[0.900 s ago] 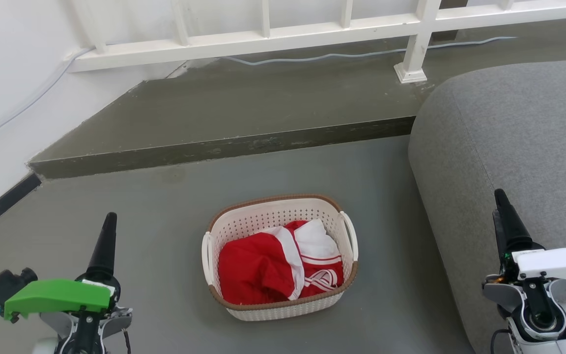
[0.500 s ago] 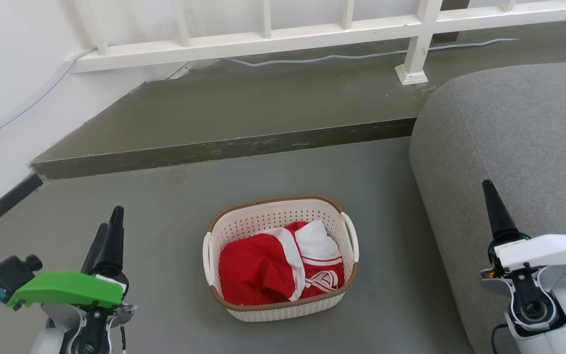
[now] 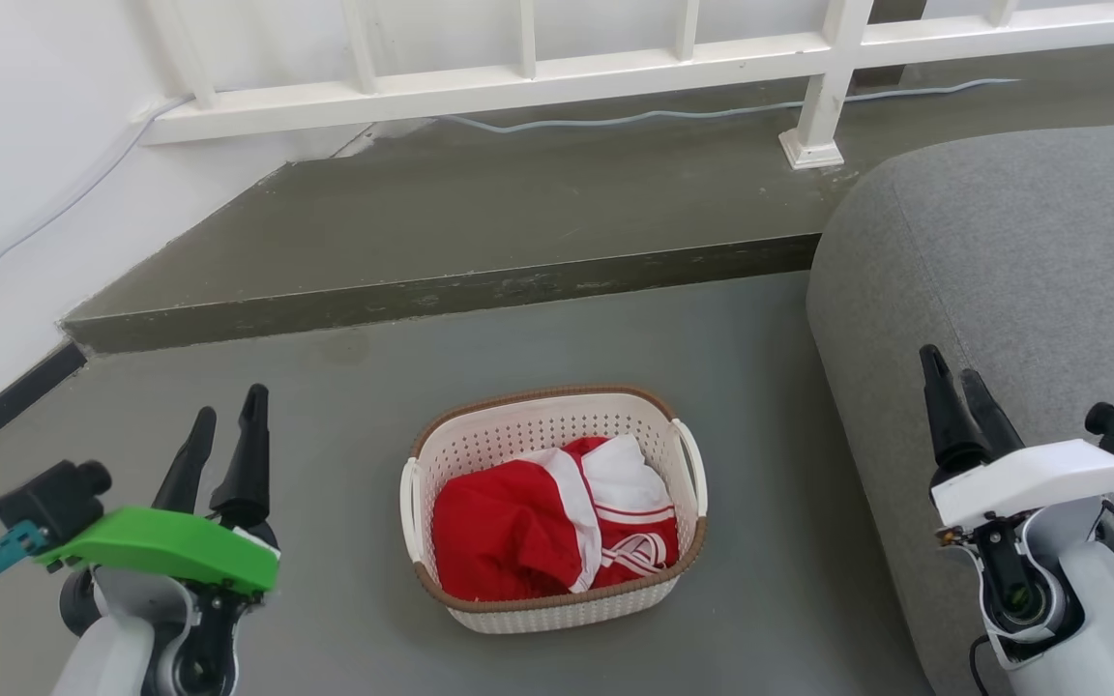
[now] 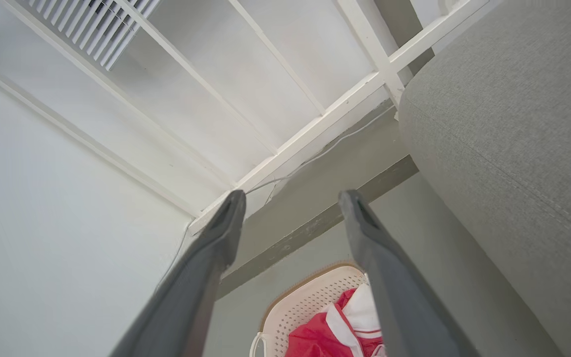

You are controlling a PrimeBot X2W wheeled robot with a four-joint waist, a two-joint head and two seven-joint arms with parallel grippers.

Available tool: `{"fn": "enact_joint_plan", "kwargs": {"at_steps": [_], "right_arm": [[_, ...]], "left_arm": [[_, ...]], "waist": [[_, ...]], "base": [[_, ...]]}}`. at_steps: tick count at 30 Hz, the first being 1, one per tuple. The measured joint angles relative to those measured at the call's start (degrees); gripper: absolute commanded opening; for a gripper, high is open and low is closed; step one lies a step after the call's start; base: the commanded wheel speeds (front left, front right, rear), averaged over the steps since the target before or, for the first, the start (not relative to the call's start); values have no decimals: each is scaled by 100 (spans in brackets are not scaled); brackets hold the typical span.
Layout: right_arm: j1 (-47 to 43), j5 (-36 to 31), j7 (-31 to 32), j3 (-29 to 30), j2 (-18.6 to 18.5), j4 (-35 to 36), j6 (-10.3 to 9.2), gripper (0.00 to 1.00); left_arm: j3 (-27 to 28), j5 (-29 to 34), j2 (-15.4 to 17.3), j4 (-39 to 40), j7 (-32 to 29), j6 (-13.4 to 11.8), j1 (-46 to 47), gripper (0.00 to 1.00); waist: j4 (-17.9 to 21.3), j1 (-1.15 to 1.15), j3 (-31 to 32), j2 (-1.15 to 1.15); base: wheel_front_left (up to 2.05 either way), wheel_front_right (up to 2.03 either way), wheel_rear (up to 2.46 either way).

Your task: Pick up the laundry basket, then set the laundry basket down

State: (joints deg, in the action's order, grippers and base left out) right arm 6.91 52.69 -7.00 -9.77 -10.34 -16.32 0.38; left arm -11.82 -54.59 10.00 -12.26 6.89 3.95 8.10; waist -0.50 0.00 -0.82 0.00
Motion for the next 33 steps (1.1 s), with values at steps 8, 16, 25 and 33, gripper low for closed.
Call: {"fn": "enact_joint_plan", "kwargs": {"at_steps": [8, 16, 25, 33], "right_arm": [[31, -789, -119, -246, -51, 45, -155, 100], [31, -1430, -258, -438, -54, 33, -302, 100], [31, -2116, -407, -641, -45, -21, -411, 100], [31, -2772, -521, -787, -32, -93, -547, 100]], "left_arm": [[-221, 735, 38, 88, 131, -168, 44, 100], [-397, 1310, 32, 111, 252, -292, 44, 100], [-555, 1855, 26, 104, 403, -450, 41, 100], [-708, 2443, 19, 71, 554, -549, 40, 100]], "waist": [[-6, 0, -3, 0], [-15, 0, -2, 0], [-21, 0, -17, 0], [-32, 0, -44, 0]], "base": [[0, 0, 0], [0, 0, 0], [0, 0, 0], [0, 0, 0]]}}
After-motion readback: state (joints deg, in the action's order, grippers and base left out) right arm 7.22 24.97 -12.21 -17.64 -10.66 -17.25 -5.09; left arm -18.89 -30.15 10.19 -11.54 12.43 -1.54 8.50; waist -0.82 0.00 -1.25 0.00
